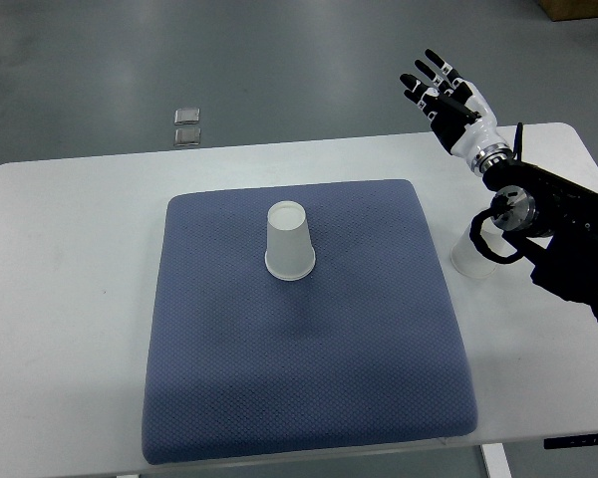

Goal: Stack paper cups
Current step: 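Swing the right hand over and lower it toward the white cup beside the pad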

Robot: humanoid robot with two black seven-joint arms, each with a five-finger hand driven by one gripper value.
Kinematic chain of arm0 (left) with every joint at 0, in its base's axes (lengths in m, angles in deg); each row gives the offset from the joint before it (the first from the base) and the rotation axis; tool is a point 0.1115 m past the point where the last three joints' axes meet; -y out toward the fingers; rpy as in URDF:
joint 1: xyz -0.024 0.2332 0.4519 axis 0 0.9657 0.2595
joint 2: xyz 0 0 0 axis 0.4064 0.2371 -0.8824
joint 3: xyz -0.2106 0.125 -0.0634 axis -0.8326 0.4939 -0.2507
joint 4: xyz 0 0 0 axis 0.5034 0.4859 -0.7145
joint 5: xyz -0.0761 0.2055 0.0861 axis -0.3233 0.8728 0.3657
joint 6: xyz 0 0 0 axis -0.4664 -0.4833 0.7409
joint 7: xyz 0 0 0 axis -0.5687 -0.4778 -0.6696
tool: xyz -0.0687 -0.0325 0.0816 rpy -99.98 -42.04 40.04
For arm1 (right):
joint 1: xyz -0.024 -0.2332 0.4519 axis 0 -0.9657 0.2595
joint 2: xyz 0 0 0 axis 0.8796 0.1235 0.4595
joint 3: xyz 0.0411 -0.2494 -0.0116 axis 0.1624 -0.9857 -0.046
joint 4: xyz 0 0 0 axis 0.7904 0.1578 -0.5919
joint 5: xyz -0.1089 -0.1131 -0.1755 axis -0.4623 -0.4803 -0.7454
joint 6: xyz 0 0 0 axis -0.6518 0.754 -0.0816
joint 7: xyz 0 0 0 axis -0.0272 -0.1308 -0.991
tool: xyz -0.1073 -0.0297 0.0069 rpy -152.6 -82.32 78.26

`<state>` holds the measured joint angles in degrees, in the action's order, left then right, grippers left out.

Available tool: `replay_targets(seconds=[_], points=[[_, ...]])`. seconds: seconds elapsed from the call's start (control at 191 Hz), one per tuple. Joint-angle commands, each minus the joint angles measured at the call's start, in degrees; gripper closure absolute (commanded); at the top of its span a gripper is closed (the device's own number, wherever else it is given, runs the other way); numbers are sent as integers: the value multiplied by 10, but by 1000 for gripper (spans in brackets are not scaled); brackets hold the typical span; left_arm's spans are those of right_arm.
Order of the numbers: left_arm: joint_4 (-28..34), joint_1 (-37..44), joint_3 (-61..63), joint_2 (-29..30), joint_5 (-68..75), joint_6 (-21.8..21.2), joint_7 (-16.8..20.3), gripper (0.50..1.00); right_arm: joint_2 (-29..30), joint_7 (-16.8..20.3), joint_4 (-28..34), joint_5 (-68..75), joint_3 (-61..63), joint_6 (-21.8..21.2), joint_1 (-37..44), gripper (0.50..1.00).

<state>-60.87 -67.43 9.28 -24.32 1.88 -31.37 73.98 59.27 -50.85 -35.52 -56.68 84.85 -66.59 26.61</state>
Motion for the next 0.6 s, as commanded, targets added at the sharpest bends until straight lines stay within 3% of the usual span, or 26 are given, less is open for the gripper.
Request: replay_targets(seconds=[0.0,0.267,0.486,0.596], points=[[0,0,0,0,0,0,0,500,-7,2,2,-2,0,0,4,587],[-1,0,0,0,0,0,0,500,-48,5,27,-34,-12,6,25,587],[0,0,0,0,0,0,0,500,-120,6,70,-222,-21,0,72,589],[0,0,0,0,0,0,0,500,-166,6,112,-318,-85,-4,112,589]])
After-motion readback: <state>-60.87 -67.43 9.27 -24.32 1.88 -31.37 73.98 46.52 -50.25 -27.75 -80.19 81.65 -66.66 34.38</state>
